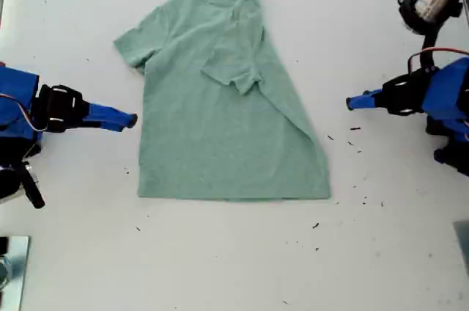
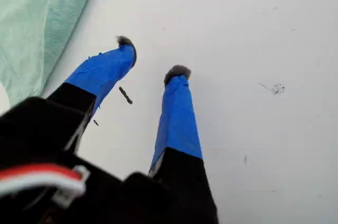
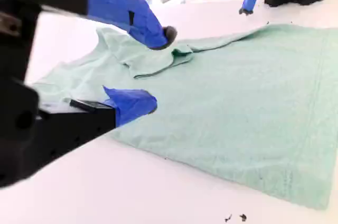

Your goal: Fold t shirt

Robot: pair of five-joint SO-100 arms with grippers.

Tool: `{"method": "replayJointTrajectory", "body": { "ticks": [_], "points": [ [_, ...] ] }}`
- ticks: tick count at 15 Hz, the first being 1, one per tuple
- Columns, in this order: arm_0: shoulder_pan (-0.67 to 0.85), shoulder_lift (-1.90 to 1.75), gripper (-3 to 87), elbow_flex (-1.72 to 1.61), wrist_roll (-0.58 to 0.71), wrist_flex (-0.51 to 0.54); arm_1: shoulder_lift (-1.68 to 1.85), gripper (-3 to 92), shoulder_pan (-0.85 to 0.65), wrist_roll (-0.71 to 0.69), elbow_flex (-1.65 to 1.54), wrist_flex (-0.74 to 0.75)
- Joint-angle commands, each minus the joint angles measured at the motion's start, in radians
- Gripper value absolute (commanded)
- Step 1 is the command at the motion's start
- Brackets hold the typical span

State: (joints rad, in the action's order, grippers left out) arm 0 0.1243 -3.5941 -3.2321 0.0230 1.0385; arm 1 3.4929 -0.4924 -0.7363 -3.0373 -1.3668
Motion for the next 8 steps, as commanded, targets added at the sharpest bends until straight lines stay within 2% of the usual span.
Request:
{"method": "replayJointTrajectory", "body": {
  "ticks": [1,3,4,5,7,8],
  "points": [
    [-0.115,-0.006,16.7,-0.009,0.083,-0.006,0.009,14.4,0.091,0.316,-0.061,0.015],
    [-0.153,-0.006,16.7,-0.009,0.083,-0.006,0.009,14.4,0.029,0.218,-0.061,0.015],
    [-0.161,-0.006,16.6,-0.009,0.083,-0.006,0.009,14.4,0.035,0.428,-0.061,0.015],
    [-0.129,-0.006,15.6,-0.009,0.069,-0.006,0.009,14.4,0.051,0.442,-0.061,0.015],
    [-0.003,-0.006,15.6,-0.009,0.066,-0.005,0.009,14.4,0.043,0.604,-0.061,0.015],
    [0.058,-0.006,11.0,-0.008,0.078,-0.005,0.009,10.1,0.046,0.561,-0.061,0.015]
  ]
}}
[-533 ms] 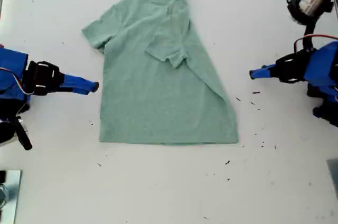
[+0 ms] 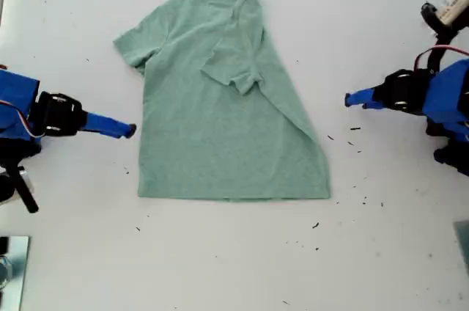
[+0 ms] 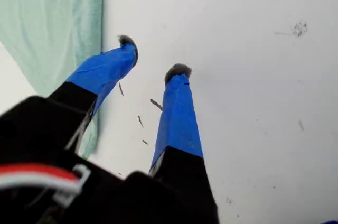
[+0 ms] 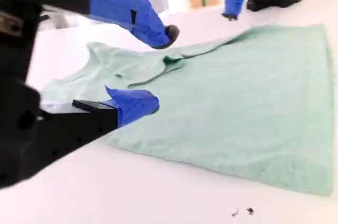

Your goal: Fold t shirt

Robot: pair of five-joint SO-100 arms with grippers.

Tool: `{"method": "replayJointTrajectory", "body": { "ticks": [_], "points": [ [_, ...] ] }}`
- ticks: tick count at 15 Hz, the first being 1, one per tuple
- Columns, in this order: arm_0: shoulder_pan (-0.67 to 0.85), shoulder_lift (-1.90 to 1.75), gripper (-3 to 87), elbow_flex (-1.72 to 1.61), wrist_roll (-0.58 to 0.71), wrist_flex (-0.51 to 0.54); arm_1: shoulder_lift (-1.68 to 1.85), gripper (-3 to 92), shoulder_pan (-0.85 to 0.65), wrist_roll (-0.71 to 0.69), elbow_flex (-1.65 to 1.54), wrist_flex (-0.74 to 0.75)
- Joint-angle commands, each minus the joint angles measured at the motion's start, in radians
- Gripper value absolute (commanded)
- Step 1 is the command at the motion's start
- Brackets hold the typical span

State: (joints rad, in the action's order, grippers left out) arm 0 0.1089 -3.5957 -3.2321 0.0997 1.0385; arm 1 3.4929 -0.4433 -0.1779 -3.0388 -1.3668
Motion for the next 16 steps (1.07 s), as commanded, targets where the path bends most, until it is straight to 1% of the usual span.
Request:
{"method": "replayJointTrajectory", "body": {
  "ticks": [1,2,3,4,6,8,9,10,11,12,13,14,15,16],
  "points": [
    [0.103,-0.006,8.7,-0.008,0.012,-0.005,0.009,1.2,0.000,-0.006,-0.060,0.015],
    [0.103,-0.008,2.9,-0.008,0.012,-0.015,0.009,1.2,-0.012,-0.021,-0.060,0.015],
    [0.081,-0.008,-0.1,-0.005,0.012,-0.023,0.009,1.1,-0.009,-0.101,-0.060,0.015],
    [0.060,-0.008,-0.1,-0.009,0.011,-0.008,0.009,1.1,-0.015,-0.114,-0.060,0.015],
    [0.038,-0.009,-0.1,0.023,0.014,-0.014,0.009,1.3,-0.032,-0.086,-0.060,0.015],
    [0.051,0.002,-0.3,0.046,-0.055,-0.084,0.009,1.2,-0.025,-0.089,-0.066,0.029],
    [0.058,0.061,-0.3,0.109,-0.078,-0.094,0.009,1.2,-0.021,-0.095,-0.071,0.038],
    [0.058,0.204,-0.3,0.227,-0.091,-0.089,0.009,1.2,-0.020,-0.095,-0.071,0.038],
    [0.063,0.394,-0.3,0.387,-0.084,-0.055,0.009,1.2,-0.017,-0.095,-0.071,0.040],
    [0.091,0.575,-0.3,0.586,-0.066,0.044,0.009,1.2,-0.017,-0.098,-0.072,0.041],
    [0.158,0.746,-0.3,0.805,0.003,0.183,0.009,1.2,-0.017,-0.103,-0.072,0.043],
    [0.259,0.904,-0.3,1.028,0.106,0.347,0.009,1.2,-0.014,-0.103,-0.072,0.043],
    [0.377,1.031,-0.3,1.210,0.219,0.472,0.009,1.2,-0.011,-0.106,-0.072,0.043],
    [0.505,1.114,-0.3,1.341,0.333,0.546,0.009,1.2,-0.009,-0.107,-0.072,0.043]
  ]
}}
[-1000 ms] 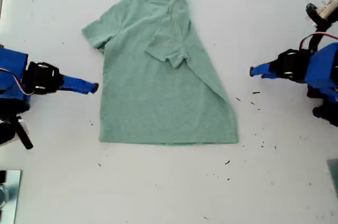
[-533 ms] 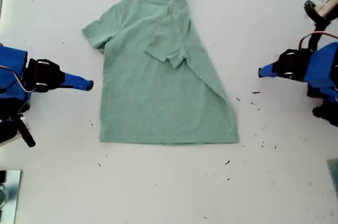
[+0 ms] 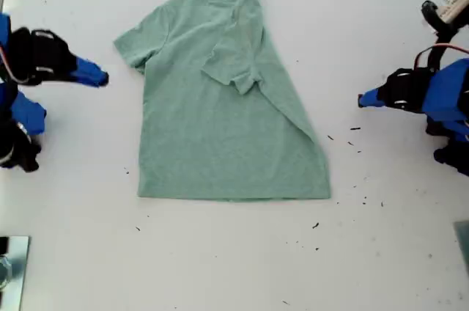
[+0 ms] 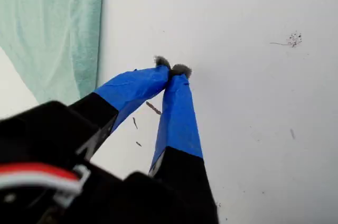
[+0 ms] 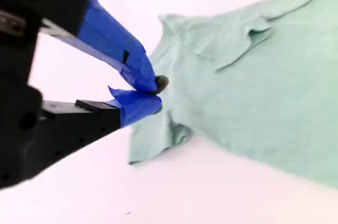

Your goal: Fold t shirt

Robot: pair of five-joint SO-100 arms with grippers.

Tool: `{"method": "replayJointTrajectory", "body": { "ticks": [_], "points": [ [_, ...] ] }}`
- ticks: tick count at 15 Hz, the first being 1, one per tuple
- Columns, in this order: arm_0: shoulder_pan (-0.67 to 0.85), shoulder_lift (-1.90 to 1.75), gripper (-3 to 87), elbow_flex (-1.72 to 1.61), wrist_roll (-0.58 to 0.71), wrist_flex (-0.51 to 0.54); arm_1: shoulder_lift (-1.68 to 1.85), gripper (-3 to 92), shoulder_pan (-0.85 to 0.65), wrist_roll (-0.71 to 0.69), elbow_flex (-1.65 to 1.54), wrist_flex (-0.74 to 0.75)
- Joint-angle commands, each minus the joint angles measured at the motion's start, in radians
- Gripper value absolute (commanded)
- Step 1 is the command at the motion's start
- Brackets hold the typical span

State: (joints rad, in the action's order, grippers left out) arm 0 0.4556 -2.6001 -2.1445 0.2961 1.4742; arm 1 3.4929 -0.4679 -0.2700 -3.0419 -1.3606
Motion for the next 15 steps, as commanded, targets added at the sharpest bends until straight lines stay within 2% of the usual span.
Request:
{"method": "replayJointTrajectory", "body": {
  "ticks": [1,3,6,7,8,9,12,14,15],
  "points": [
    [0.245,0.198,-0.3,0.334,0.227,0.123,0.009,1.2,0.020,-0.017,-0.069,0.037],
    [0.383,0.382,-0.3,0.403,0.365,0.124,0.009,1.2,0.035,-0.017,-0.069,0.037],
    [0.480,0.460,0.7,0.413,0.430,0.123,0.009,1.2,0.057,-0.014,-0.069,0.037],
    [0.512,0.434,10.9,0.413,0.440,0.123,0.009,1.2,0.057,-0.015,-0.069,0.037],
    [0.526,0.419,17.6,0.408,0.448,0.123,0.009,1.2,0.049,-0.021,-0.069,0.037],
    [0.525,0.428,20.2,0.405,0.443,0.123,0.009,1.2,0.043,-0.034,-0.069,0.037],
    [0.502,0.505,21.4,0.422,0.416,0.110,0.009,1.2,0.032,-0.046,-0.069,0.037],
    [0.499,0.548,21.8,0.379,0.385,0.044,0.009,1.2,0.034,-0.051,-0.069,0.037],
    [0.489,0.560,22.0,0.322,0.367,-0.029,0.009,1.2,0.031,-0.058,-0.069,0.037]
  ]
}}
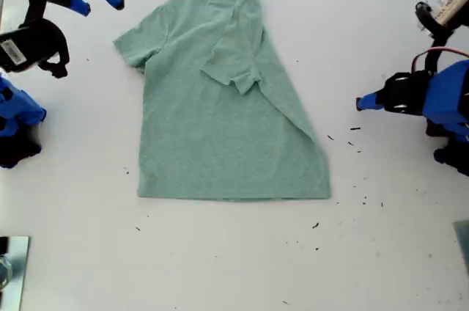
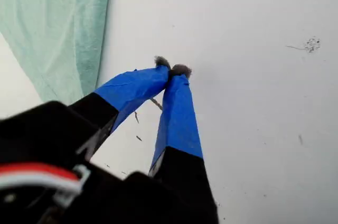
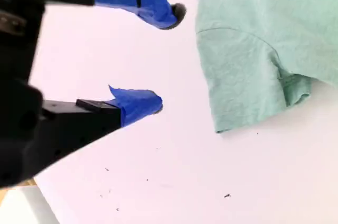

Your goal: Fold t shirt

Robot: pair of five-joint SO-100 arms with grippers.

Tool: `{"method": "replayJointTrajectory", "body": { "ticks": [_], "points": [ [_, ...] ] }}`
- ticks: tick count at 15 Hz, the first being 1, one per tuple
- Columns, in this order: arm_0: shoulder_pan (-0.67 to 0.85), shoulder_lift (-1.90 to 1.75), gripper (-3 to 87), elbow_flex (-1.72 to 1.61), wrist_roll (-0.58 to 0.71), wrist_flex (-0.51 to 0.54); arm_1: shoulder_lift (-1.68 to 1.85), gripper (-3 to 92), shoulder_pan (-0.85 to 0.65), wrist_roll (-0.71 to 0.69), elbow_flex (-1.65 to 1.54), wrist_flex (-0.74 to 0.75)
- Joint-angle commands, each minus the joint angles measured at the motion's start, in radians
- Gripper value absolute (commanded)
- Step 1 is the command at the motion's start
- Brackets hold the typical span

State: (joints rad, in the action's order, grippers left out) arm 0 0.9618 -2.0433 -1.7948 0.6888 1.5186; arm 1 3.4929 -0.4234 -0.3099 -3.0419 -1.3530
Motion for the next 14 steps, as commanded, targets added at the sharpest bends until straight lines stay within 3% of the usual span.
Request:
{"method": "replayJointTrajectory", "body": {
  "ticks": [1,5,11,12,13,14],
  "points": [
    [-0.023,0.031,22.2,-0.086,-0.048,-0.137,0.009,1.2,-0.017,-0.029,-0.069,0.029],
    [0.005,0.046,22.5,-0.405,-0.074,-0.416,0.009,1.2,-0.011,-0.051,-0.069,0.029],
    [0.055,0.179,21.2,-0.571,-0.060,-0.621,0.009,1.3,-0.005,-0.058,-0.069,0.029],
    [0.052,0.196,16.4,-0.580,-0.060,-0.640,0.009,1.3,-0.002,-0.057,-0.069,0.029],
    [0.054,0.215,-0.2,-0.588,-0.054,-0.660,0.009,1.3,-0.002,-0.057,-0.069,0.029],
    [0.049,0.235,-0.3,-0.594,-0.060,-0.669,0.009,1.3,-0.006,-0.057,-0.069,0.029]
  ]
}}
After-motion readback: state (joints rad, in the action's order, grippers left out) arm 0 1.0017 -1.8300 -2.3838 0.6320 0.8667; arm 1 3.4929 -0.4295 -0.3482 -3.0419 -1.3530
